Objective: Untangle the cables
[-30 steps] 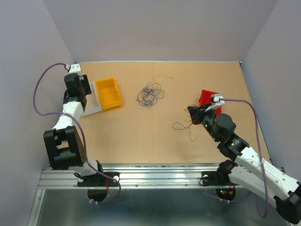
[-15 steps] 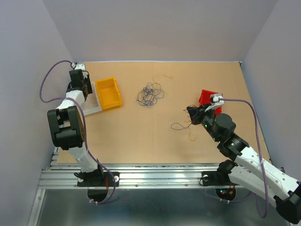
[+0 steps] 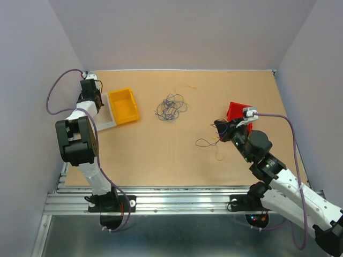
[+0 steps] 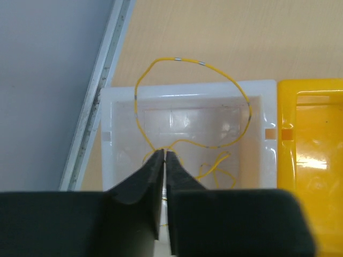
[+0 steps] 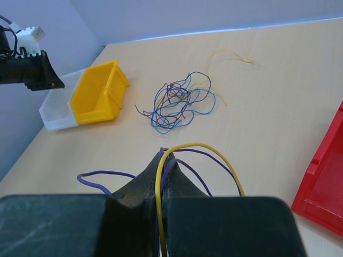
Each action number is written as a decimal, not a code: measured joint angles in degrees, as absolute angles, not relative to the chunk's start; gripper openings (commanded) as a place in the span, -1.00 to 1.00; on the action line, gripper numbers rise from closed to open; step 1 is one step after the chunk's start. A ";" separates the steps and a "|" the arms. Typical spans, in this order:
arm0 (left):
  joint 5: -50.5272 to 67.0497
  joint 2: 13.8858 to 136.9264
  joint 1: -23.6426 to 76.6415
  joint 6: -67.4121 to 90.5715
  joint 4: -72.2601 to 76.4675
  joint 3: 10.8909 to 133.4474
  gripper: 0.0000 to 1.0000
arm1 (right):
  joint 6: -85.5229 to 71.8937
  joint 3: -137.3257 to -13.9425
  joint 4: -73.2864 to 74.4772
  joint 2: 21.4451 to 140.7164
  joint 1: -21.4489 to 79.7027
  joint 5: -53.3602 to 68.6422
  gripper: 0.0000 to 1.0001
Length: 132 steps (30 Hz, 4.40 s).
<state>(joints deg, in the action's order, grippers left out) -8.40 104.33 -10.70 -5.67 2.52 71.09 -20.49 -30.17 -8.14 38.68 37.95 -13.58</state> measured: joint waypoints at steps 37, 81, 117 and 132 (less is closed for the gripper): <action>-6.00 111.85 -9.72 -8.88 -2.66 73.10 -0.85 | -20.27 -30.17 -8.16 38.22 37.95 -13.69 -0.99; -7.44 105.91 -11.22 -8.93 2.28 72.47 -0.39 | -20.10 -31.57 -17.19 56.51 37.95 -6.63 -0.99; -10.46 106.54 -8.40 -10.17 -3.40 71.37 0.49 | -20.08 -32.82 -17.63 61.67 37.95 -7.01 -0.99; -6.55 73.23 1.56 -13.02 3.62 53.91 0.93 | -20.36 -40.84 -23.53 78.00 37.95 4.05 -0.99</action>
<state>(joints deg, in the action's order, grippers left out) -6.55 73.23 1.56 -13.02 3.62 53.91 -20.36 -40.84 -23.53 78.00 37.95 4.05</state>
